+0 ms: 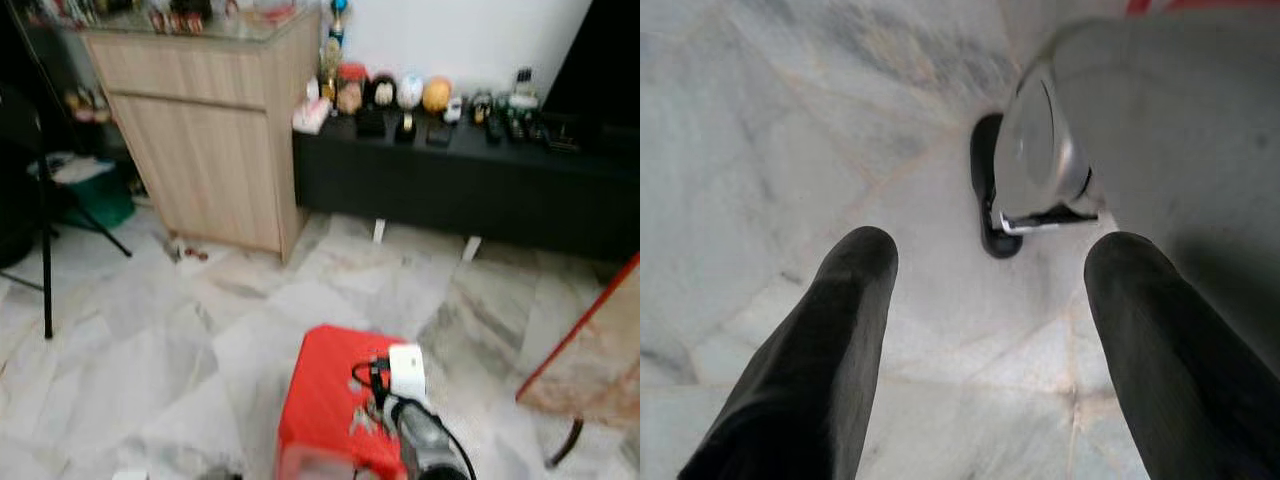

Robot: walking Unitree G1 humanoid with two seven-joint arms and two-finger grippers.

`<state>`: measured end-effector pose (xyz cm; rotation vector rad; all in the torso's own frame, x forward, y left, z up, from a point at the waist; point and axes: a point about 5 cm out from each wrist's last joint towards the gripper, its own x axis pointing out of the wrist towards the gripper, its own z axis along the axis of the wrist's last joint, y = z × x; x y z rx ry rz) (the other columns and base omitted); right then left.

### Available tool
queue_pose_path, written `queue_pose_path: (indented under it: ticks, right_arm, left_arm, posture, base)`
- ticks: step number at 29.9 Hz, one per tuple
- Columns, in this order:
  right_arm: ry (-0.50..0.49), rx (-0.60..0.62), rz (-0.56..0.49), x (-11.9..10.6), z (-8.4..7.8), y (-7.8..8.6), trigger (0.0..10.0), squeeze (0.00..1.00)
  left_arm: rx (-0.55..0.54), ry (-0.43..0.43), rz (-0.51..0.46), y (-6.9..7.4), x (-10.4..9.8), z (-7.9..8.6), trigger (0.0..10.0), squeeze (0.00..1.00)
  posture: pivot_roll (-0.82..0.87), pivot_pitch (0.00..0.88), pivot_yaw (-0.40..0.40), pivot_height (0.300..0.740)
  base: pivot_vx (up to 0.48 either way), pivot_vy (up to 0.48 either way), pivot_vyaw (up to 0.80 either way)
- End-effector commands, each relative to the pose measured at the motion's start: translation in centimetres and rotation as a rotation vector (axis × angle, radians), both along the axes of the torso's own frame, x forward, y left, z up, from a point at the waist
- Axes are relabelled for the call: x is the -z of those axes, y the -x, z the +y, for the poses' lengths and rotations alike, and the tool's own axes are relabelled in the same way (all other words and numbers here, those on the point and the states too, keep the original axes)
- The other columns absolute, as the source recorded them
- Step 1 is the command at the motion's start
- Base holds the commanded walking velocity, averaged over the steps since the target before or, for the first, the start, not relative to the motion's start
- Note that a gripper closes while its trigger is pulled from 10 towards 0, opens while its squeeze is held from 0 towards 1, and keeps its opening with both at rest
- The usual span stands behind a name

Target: Hang keys on a hook

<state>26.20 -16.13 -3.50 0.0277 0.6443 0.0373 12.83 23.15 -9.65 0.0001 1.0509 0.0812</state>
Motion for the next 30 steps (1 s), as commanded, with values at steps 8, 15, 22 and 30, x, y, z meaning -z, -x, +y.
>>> queue_pose_path:
  ticks: [8,15,22,30]
  right_arm:
    - [-0.037,0.038,-0.044,-1.6,-0.1,-1.9,10.0,0.0]
    - [-0.002,0.037,0.003,-1.8,0.0,-2.5,10.0,0.0]
    - [-0.019,0.034,0.008,-2.1,0.4,-3.0,10.0,0.0]
    - [-0.028,-0.003,0.016,-2.6,1.2,-3.5,10.0,0.0]
  left_arm:
    - [0.001,0.003,0.046,1.9,0.5,0.2,10.0,0.0]
    - [0.007,0.002,0.071,3.6,0.8,0.4,10.0,0.0]
    - [0.011,0.003,0.087,4.8,1.0,0.6,10.0,0.0]
    - [0.024,0.009,0.106,6.7,1.3,0.4,10.0,0.0]
  posture:
    - [0.09,0.102,-0.042,0.65]
    - [0.1,0.144,-0.041,0.65]
    - [0.11,0.175,-0.04,0.65]
    - [0.12,0.23,-0.046,0.65]
  base:
    - [0.0,0.0,0.0]
    - [0.0,0.0,0.0]
    - [0.0,0.0,0.0]
    - [0.0,0.0,0.0]
